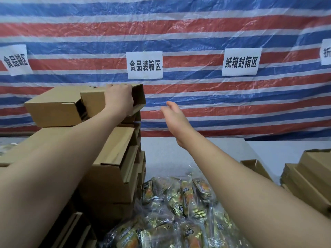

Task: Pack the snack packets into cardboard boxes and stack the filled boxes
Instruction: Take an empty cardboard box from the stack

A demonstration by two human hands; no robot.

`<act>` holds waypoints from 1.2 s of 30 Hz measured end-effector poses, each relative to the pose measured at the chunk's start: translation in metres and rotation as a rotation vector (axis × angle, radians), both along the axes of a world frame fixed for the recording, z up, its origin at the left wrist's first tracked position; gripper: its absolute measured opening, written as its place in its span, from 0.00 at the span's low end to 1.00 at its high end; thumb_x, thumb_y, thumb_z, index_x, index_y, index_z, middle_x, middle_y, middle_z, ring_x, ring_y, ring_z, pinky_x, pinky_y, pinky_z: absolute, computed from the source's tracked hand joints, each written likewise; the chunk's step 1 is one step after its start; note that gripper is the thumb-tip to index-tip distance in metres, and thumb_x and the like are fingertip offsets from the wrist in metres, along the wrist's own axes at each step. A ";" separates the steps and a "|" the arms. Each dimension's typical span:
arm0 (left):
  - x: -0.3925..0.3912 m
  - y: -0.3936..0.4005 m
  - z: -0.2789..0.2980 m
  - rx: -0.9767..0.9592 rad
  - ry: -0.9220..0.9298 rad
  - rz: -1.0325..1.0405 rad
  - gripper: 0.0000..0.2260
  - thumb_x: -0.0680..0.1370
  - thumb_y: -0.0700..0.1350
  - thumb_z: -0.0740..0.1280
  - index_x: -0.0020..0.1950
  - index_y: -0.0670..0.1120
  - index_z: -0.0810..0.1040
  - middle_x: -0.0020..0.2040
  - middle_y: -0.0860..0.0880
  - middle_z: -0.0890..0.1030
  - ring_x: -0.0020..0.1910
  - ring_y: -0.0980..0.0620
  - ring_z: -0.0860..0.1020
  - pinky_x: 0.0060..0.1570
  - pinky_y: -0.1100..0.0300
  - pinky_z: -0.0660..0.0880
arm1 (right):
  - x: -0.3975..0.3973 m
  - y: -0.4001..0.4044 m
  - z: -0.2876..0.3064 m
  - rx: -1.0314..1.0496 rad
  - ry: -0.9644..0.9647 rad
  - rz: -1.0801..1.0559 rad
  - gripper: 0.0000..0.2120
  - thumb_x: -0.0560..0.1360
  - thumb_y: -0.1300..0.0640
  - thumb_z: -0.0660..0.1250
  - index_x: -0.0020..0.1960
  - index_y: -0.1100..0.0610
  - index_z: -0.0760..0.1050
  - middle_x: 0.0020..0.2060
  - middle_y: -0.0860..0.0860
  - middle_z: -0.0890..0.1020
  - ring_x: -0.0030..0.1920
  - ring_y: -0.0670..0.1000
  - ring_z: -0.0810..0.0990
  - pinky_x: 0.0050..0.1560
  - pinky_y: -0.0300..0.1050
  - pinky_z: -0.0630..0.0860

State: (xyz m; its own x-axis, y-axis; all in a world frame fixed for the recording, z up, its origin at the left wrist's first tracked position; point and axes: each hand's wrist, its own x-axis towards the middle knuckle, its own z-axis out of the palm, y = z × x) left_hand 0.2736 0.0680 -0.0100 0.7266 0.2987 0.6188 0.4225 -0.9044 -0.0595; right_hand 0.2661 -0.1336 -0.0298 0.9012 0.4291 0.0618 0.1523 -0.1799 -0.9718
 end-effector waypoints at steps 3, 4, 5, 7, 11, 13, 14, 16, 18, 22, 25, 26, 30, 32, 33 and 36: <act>-0.015 -0.009 0.024 -0.045 -0.069 -0.050 0.09 0.78 0.37 0.59 0.53 0.41 0.78 0.46 0.40 0.81 0.44 0.37 0.79 0.46 0.48 0.77 | 0.003 -0.002 0.010 -0.012 -0.032 -0.023 0.24 0.84 0.50 0.55 0.79 0.48 0.56 0.77 0.51 0.62 0.75 0.57 0.63 0.66 0.54 0.67; -0.021 -0.015 0.033 -0.088 -0.105 -0.084 0.10 0.79 0.37 0.58 0.53 0.41 0.79 0.46 0.39 0.81 0.45 0.36 0.79 0.44 0.46 0.77 | 0.005 -0.003 0.014 -0.018 -0.053 -0.032 0.24 0.84 0.50 0.55 0.79 0.48 0.57 0.77 0.51 0.63 0.75 0.57 0.64 0.67 0.55 0.67; -0.028 -0.022 0.041 -0.133 -0.144 -0.127 0.12 0.79 0.37 0.58 0.55 0.40 0.80 0.47 0.38 0.82 0.46 0.36 0.79 0.44 0.45 0.78 | 0.007 -0.004 0.018 -0.023 -0.091 -0.036 0.25 0.84 0.50 0.57 0.79 0.48 0.57 0.76 0.51 0.64 0.74 0.56 0.65 0.65 0.53 0.69; -0.042 -0.037 0.058 -0.191 -0.214 -0.224 0.14 0.80 0.38 0.58 0.58 0.40 0.82 0.51 0.39 0.83 0.49 0.39 0.80 0.47 0.46 0.78 | 0.011 -0.009 0.028 -0.035 -0.214 -0.052 0.24 0.82 0.51 0.60 0.77 0.50 0.60 0.72 0.51 0.69 0.69 0.53 0.70 0.55 0.42 0.72; -0.068 -0.067 0.085 -0.315 -0.230 -0.389 0.15 0.81 0.40 0.59 0.63 0.44 0.82 0.60 0.45 0.82 0.59 0.46 0.79 0.57 0.52 0.76 | 0.028 -0.030 0.057 -0.173 -0.451 -0.270 0.30 0.79 0.51 0.65 0.78 0.54 0.59 0.74 0.53 0.66 0.72 0.57 0.68 0.67 0.55 0.72; -0.076 -0.080 0.092 -0.391 -0.183 -0.452 0.14 0.82 0.41 0.60 0.62 0.46 0.82 0.61 0.49 0.82 0.58 0.52 0.78 0.57 0.58 0.74 | 0.036 -0.046 0.071 -0.318 -0.516 -0.373 0.33 0.77 0.50 0.65 0.79 0.54 0.58 0.76 0.55 0.64 0.73 0.59 0.67 0.71 0.61 0.67; -0.080 -0.086 0.092 -0.428 -0.159 -0.478 0.14 0.82 0.41 0.60 0.61 0.47 0.83 0.59 0.51 0.82 0.55 0.55 0.77 0.54 0.63 0.72 | 0.039 -0.055 0.075 -0.385 -0.533 -0.368 0.33 0.77 0.50 0.65 0.79 0.53 0.57 0.76 0.56 0.64 0.72 0.60 0.67 0.70 0.61 0.68; -0.085 -0.097 0.086 -0.520 -0.115 -0.521 0.13 0.82 0.41 0.61 0.60 0.48 0.84 0.53 0.55 0.81 0.49 0.62 0.76 0.48 0.72 0.68 | 0.041 -0.075 0.076 -0.519 -0.564 -0.278 0.33 0.76 0.54 0.65 0.79 0.52 0.58 0.74 0.57 0.65 0.69 0.61 0.70 0.65 0.56 0.72; -0.090 -0.108 0.071 -0.646 -0.063 -0.563 0.12 0.82 0.42 0.62 0.58 0.51 0.84 0.49 0.60 0.79 0.48 0.66 0.75 0.44 0.74 0.67 | 0.040 -0.093 0.070 -0.604 -0.603 -0.193 0.28 0.75 0.59 0.64 0.75 0.52 0.65 0.69 0.57 0.71 0.62 0.58 0.75 0.54 0.49 0.76; -0.099 -0.131 0.021 -0.734 0.076 -0.568 0.11 0.83 0.43 0.63 0.60 0.53 0.82 0.52 0.59 0.79 0.52 0.62 0.76 0.46 0.69 0.70 | 0.028 -0.120 0.025 -0.717 -0.561 -0.088 0.06 0.78 0.60 0.63 0.51 0.51 0.76 0.47 0.53 0.80 0.43 0.50 0.78 0.35 0.42 0.71; -0.111 -0.149 -0.025 -0.819 0.170 -0.549 0.11 0.83 0.43 0.63 0.61 0.51 0.82 0.56 0.56 0.80 0.56 0.60 0.76 0.53 0.67 0.70 | 0.012 -0.138 -0.025 -0.806 -0.524 -0.094 0.06 0.79 0.59 0.62 0.44 0.51 0.74 0.39 0.51 0.78 0.38 0.50 0.77 0.31 0.40 0.68; -0.116 -0.155 -0.040 -0.864 0.201 -0.541 0.11 0.83 0.42 0.63 0.61 0.50 0.83 0.55 0.55 0.80 0.56 0.59 0.76 0.54 0.67 0.71 | 0.006 -0.144 -0.044 -0.838 -0.524 -0.098 0.06 0.78 0.59 0.61 0.43 0.51 0.74 0.38 0.51 0.78 0.38 0.51 0.77 0.32 0.41 0.68; -0.143 -0.179 -0.107 -1.008 0.353 -0.473 0.12 0.83 0.40 0.61 0.62 0.46 0.82 0.56 0.53 0.80 0.60 0.55 0.77 0.61 0.62 0.71 | -0.027 -0.166 -0.115 -0.933 -0.391 -0.063 0.06 0.76 0.62 0.60 0.45 0.53 0.73 0.39 0.49 0.77 0.42 0.52 0.77 0.35 0.43 0.69; -0.160 -0.189 -0.142 -1.084 0.386 -0.430 0.12 0.83 0.39 0.61 0.61 0.45 0.82 0.56 0.51 0.81 0.59 0.53 0.77 0.62 0.58 0.73 | -0.047 -0.178 -0.149 -0.972 -0.337 -0.022 0.06 0.74 0.63 0.58 0.46 0.54 0.72 0.42 0.53 0.77 0.48 0.58 0.78 0.41 0.43 0.68; -0.170 -0.193 -0.159 -1.114 0.393 -0.409 0.12 0.83 0.39 0.61 0.61 0.45 0.82 0.57 0.50 0.82 0.58 0.53 0.77 0.62 0.58 0.73 | -0.057 -0.184 -0.164 -0.989 -0.318 -0.003 0.07 0.74 0.62 0.58 0.48 0.54 0.73 0.46 0.55 0.79 0.51 0.60 0.79 0.42 0.44 0.68; -0.198 -0.204 -0.207 -1.129 0.393 -0.380 0.10 0.83 0.40 0.63 0.59 0.45 0.82 0.55 0.52 0.82 0.56 0.56 0.77 0.55 0.66 0.71 | -0.092 -0.202 -0.206 -1.003 -0.270 0.038 0.05 0.75 0.60 0.57 0.45 0.53 0.70 0.43 0.52 0.77 0.44 0.54 0.79 0.37 0.43 0.68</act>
